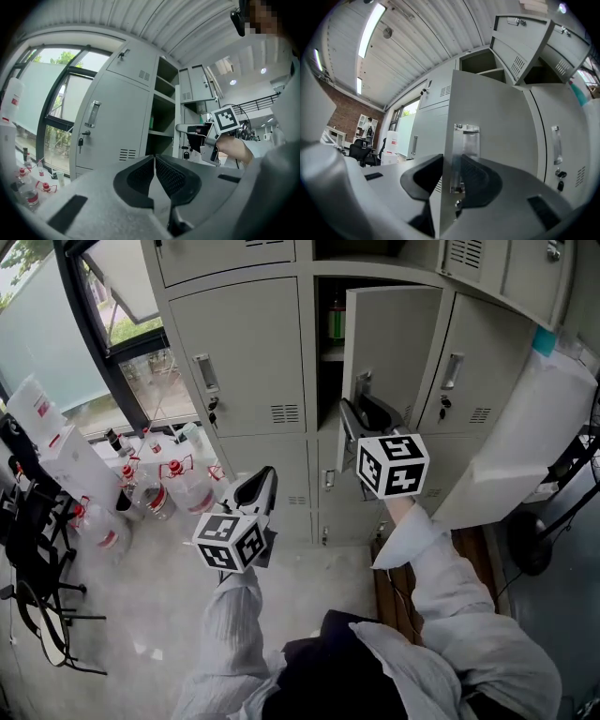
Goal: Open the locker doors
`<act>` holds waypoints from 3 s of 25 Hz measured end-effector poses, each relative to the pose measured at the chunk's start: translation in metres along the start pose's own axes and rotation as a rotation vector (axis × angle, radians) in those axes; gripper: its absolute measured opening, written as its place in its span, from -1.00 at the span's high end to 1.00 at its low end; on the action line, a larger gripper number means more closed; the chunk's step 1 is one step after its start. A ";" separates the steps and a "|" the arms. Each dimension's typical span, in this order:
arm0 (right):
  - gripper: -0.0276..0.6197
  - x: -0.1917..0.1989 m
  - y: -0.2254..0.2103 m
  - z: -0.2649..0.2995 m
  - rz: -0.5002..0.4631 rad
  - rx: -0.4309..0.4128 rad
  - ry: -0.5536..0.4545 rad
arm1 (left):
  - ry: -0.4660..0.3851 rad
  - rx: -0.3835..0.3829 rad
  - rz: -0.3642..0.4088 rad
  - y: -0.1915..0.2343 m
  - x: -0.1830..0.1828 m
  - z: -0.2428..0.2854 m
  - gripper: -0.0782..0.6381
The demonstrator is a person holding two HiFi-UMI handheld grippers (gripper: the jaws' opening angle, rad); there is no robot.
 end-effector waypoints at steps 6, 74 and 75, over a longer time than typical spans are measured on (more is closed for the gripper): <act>0.55 -0.004 -0.011 -0.032 0.016 -0.058 -0.034 | 0.016 0.051 0.009 -0.030 0.004 0.024 0.73; 0.85 -0.022 -0.239 -0.226 0.200 0.128 -0.085 | 0.066 0.216 -0.031 -0.240 0.054 0.116 0.73; 0.85 -0.023 -0.239 -0.226 0.201 0.128 -0.083 | 0.066 0.215 -0.032 -0.239 0.054 0.116 0.73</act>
Point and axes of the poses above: the fingertips, and each gripper's own axes: z forward along the fingers, y to its left, x out of its underside, the point moved 6 cm from there along -z, backward along the fingers, and after that the axes turned 6 degrees about -y, right-handed, at the moved point
